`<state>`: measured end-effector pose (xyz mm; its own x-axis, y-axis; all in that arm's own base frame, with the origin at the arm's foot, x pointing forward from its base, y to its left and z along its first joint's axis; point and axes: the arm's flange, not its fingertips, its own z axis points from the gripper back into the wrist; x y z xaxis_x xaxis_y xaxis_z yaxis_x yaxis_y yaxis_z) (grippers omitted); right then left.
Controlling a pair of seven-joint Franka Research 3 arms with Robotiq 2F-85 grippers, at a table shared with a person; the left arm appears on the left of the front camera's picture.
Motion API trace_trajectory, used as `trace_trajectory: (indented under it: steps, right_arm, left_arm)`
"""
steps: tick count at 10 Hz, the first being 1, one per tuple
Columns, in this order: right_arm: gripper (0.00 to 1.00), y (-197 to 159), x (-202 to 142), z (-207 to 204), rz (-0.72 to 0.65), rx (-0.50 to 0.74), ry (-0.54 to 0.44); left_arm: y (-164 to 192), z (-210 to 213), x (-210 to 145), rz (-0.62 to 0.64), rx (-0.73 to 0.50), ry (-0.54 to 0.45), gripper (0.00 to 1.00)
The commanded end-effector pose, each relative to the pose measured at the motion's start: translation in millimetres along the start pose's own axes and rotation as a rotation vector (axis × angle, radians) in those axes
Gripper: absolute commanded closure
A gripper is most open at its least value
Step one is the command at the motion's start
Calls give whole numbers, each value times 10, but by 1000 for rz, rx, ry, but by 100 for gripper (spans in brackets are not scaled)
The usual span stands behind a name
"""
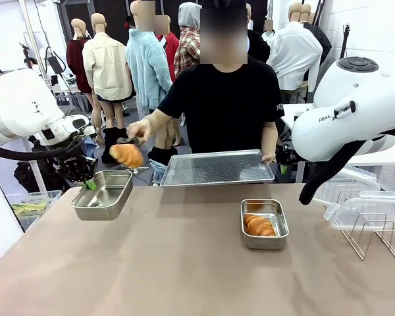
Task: Place the bread in airtight containers.
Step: Once an object is inside an Airtight Container , place the container in the center of the table.
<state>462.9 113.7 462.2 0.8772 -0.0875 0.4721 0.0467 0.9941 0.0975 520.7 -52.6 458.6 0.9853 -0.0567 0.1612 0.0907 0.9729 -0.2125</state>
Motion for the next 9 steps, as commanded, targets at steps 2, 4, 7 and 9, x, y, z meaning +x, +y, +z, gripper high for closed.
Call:
trace_trajectory:
  steps: [2,4,7,9]
  right_arm:
    - [0,3,-15,-18,-7,10,7]
    - [0,3,-15,-18,-7,10,7]
    - [0,3,-15,-18,-7,10,7]
    - [0,3,-15,-18,-7,10,7]
  left_arm:
    - [-8,46,-4,10,8,-8,100]
    - [-8,46,-4,10,8,-8,100]
    - [-8,46,-4,10,8,-8,100]
    - [-8,46,-4,10,8,-8,100]
